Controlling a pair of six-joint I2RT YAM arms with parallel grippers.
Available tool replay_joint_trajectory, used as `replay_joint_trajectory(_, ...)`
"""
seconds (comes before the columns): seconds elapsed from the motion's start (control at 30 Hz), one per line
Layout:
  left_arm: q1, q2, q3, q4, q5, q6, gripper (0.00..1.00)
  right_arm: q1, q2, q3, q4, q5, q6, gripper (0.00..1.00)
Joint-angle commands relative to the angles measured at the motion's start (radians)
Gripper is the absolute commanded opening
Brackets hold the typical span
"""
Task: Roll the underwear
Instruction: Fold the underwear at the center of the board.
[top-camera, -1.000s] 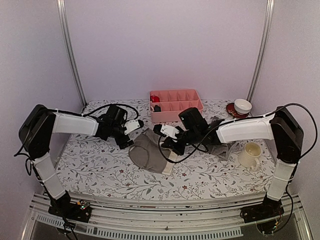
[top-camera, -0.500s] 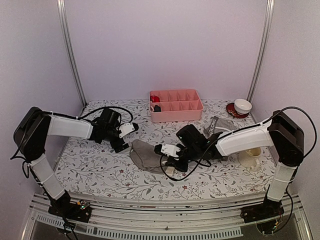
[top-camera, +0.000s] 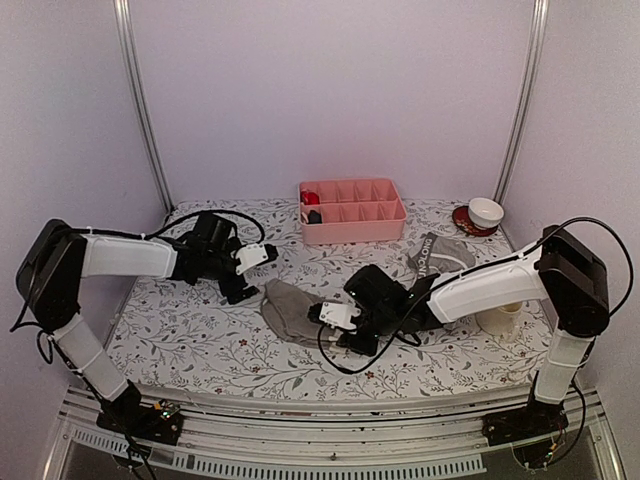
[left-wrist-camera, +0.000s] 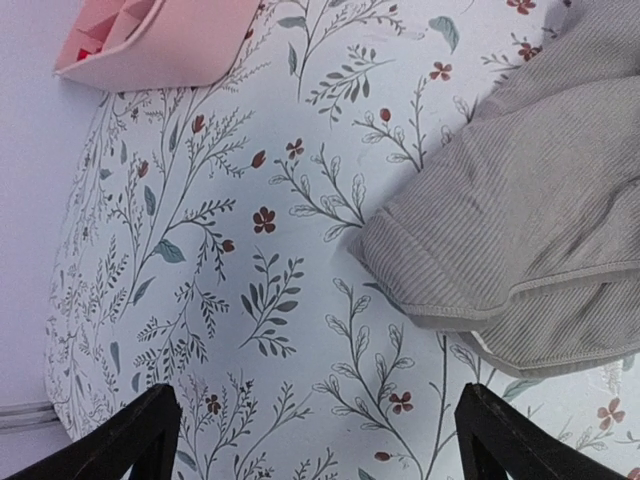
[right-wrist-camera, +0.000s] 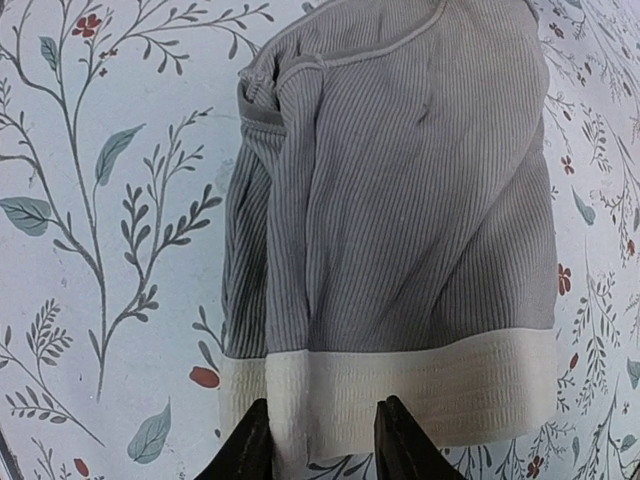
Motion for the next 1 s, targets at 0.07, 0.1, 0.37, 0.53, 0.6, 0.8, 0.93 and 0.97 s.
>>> replay_joint_trajectory(0.07,0.022,-0.017,0.03,-0.047,0.128,0.009,0.98,0.039,-0.023,-0.013,-0.063,0.175,0.025,0.41)
replay_joint_trajectory(0.1,0.031,0.005,0.066,-0.087,0.158,-0.019,0.99,0.048,-0.023,-0.01,-0.065,0.191,0.022,0.45)
replay_joint_trajectory(0.37,0.091,0.05,0.212,-0.152,0.292,-0.147,0.99,0.133,-0.024,0.057,-0.047,0.311,-0.021,0.54)
replay_joint_trajectory(0.53,0.091,0.119,0.248,-0.134,0.284,-0.179,0.98,0.154,0.007,0.116,0.031,0.348,-0.076,0.58)
replay_joint_trajectory(0.6,0.093,0.149,0.26,-0.13,0.292,-0.194,0.98,0.16,0.042,0.156,0.049,0.351,-0.104,0.58)
replay_joint_trajectory(0.8,0.091,0.179,0.249,-0.093,0.299,-0.237,0.98,0.161,0.189,0.324,0.047,0.336,-0.16,0.54)
replay_joint_trajectory(0.93,0.091,0.183,0.237,-0.075,0.283,-0.266,0.99,0.161,0.27,0.409,0.023,0.322,-0.186,0.53)
replay_joint_trajectory(0.97,0.091,0.185,0.236,-0.072,0.28,-0.268,0.98,0.16,0.282,0.415,0.024,0.314,-0.191,0.52)
